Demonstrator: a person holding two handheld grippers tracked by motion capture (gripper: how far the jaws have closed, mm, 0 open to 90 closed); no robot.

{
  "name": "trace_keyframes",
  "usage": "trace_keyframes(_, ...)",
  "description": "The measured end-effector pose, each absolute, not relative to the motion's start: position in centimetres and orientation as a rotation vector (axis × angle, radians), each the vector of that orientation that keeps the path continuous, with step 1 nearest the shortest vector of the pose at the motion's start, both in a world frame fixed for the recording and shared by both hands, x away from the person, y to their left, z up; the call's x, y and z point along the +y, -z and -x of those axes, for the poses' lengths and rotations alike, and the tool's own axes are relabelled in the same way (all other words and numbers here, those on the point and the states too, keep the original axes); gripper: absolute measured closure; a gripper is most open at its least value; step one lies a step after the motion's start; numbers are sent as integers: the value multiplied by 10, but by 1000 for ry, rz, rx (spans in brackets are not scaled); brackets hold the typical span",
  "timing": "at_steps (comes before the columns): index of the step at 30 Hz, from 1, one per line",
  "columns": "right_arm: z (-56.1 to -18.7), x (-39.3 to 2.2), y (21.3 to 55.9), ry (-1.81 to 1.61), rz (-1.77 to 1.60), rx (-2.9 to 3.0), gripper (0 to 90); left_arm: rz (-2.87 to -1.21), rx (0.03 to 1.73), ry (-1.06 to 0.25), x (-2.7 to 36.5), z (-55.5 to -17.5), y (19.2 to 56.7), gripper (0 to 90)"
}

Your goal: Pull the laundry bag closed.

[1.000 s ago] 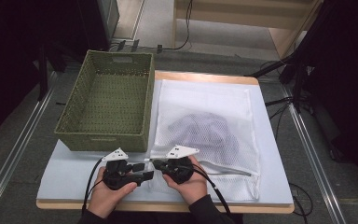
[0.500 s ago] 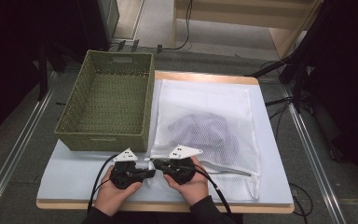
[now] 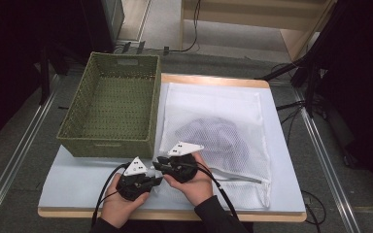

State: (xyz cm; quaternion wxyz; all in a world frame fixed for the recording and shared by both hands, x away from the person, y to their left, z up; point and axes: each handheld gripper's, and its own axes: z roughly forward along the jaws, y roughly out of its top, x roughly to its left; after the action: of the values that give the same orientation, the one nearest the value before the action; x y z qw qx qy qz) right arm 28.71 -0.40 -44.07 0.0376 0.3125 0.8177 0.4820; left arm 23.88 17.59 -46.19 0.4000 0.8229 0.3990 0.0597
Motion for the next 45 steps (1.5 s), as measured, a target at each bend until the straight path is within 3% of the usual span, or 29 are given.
trace_keyframes(4,-292,6,443,-1440,-948,2541,624,-2097,1003,-171,175,-238,462,900)
trace_keyframes(7,-296,11,445,-1421,-924,2583,614,-2108,1001,-188,174,-238,461,900)
trace_keyframes(10,-298,14,447,-1391,-918,2646,674,-2123,992,-198,173,-237,461,900)
trace_keyframes(14,-296,13,447,-1349,-886,2657,836,-2118,994,-190,174,-238,461,900)
trace_keyframes(18,-296,3,441,-1428,-909,2617,900,-2113,1007,-177,176,-239,462,900)
trace_keyframes(23,-292,-1,438,-1456,-882,2607,895,-2111,1014,-177,176,-238,462,900)
trace_keyframes(28,-298,15,441,-1384,-882,2639,748,-2112,1008,-194,174,-237,461,900)
trace_keyframes(37,-303,26,446,-1264,-865,2715,675,-2129,999,-205,175,-236,461,900)
trace_keyframes(39,-302,27,448,-1238,-869,2737,680,-2127,997,-203,175,-236,460,900)
trace_keyframes(43,-301,25,449,-1207,-848,2750,817,-2128,998,-202,174,-236,461,900)
trace_keyframes(45,-301,22,448,-1237,-855,2743,820,-2124,997,-197,175,-236,461,900)
